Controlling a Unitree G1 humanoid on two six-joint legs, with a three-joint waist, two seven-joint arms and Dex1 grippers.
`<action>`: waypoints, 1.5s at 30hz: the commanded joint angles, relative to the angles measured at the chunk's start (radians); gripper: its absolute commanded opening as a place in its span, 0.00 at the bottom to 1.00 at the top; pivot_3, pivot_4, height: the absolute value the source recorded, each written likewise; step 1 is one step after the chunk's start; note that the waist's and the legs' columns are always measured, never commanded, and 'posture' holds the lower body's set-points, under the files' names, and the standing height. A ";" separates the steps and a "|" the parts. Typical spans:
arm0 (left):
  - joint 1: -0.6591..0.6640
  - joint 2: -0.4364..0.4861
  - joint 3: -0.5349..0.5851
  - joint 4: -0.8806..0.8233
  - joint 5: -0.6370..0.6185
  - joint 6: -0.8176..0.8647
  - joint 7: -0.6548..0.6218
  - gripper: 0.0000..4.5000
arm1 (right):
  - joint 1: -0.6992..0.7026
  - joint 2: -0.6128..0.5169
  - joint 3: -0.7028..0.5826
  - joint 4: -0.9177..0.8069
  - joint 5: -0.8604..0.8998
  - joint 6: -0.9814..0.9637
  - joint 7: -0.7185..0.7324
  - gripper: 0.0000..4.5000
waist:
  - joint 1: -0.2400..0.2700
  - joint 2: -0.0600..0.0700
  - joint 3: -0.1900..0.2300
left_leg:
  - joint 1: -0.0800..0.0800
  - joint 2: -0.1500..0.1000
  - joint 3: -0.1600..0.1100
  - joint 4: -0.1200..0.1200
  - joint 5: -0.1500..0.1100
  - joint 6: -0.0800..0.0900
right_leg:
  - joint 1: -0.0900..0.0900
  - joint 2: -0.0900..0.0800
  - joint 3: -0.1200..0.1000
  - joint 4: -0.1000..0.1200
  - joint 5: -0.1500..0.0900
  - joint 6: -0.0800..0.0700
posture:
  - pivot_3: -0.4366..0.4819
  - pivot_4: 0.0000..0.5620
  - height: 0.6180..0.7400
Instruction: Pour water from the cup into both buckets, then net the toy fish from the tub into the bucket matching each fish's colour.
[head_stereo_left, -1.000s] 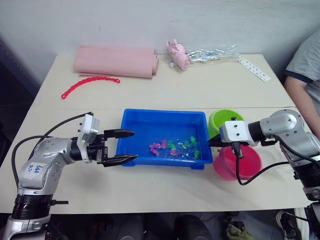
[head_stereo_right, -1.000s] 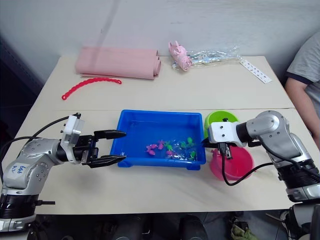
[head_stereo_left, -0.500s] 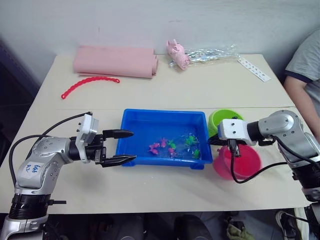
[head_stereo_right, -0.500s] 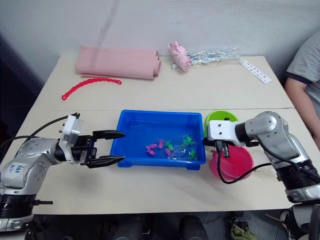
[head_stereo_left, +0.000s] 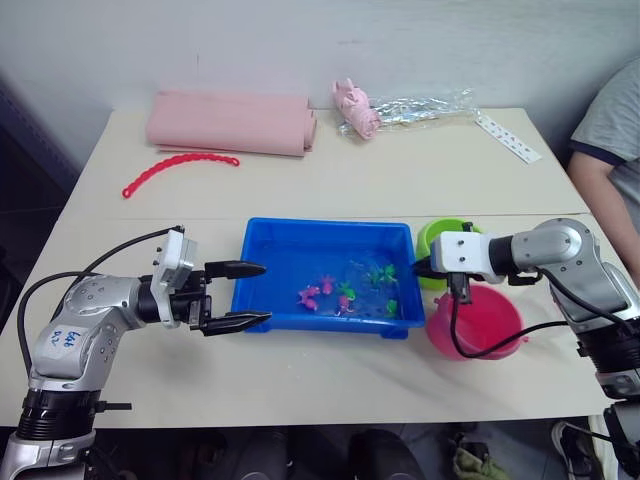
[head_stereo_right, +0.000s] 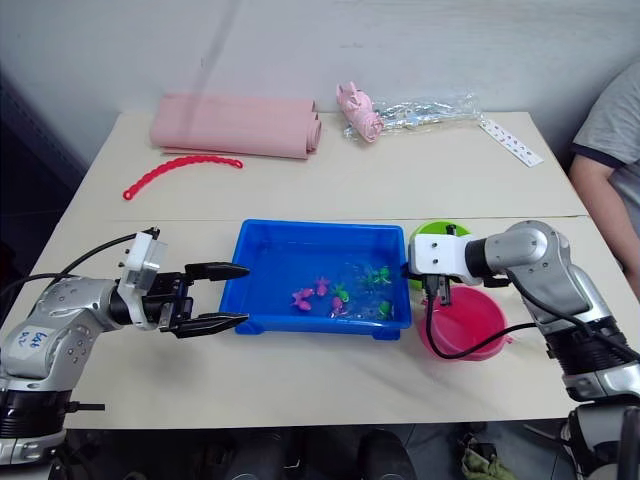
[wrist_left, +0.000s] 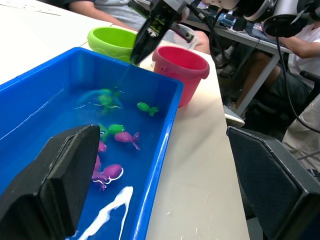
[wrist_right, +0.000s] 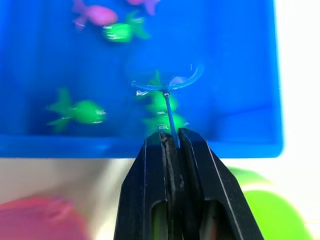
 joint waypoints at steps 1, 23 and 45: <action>0.004 0.012 0.002 -0.004 -0.006 -0.014 -0.009 0.99 | -0.044 0.009 -0.020 0.035 -0.038 -0.114 -0.062 0.00 | 0.000 0.000 0.000 | 0.000 0.000 0.000 0.000 0.000 0.000 | 0.000 0.000 0.000 0.000 0.000 0.000 | 0.48 0.27 1.00; 0.031 0.021 0.010 -0.025 -0.016 -0.008 0.002 0.99 | 0.156 -0.101 -0.145 -0.220 0.156 0.032 0.039 0.00 | 0.002 0.000 0.000 | 0.000 0.000 0.000 0.000 0.000 0.000 | 0.000 0.000 0.001 0.001 0.000 0.000 | 0.48 0.27 1.00; 0.015 0.017 0.004 -0.021 -0.016 -0.003 0.008 0.99 | 0.138 -0.079 -0.090 -0.156 0.061 -0.022 0.034 0.00 | 0.001 0.000 0.000 | 0.000 0.000 0.000 0.000 0.001 0.000 | -0.001 0.000 0.000 0.001 0.000 0.000 | 0.48 0.27 1.00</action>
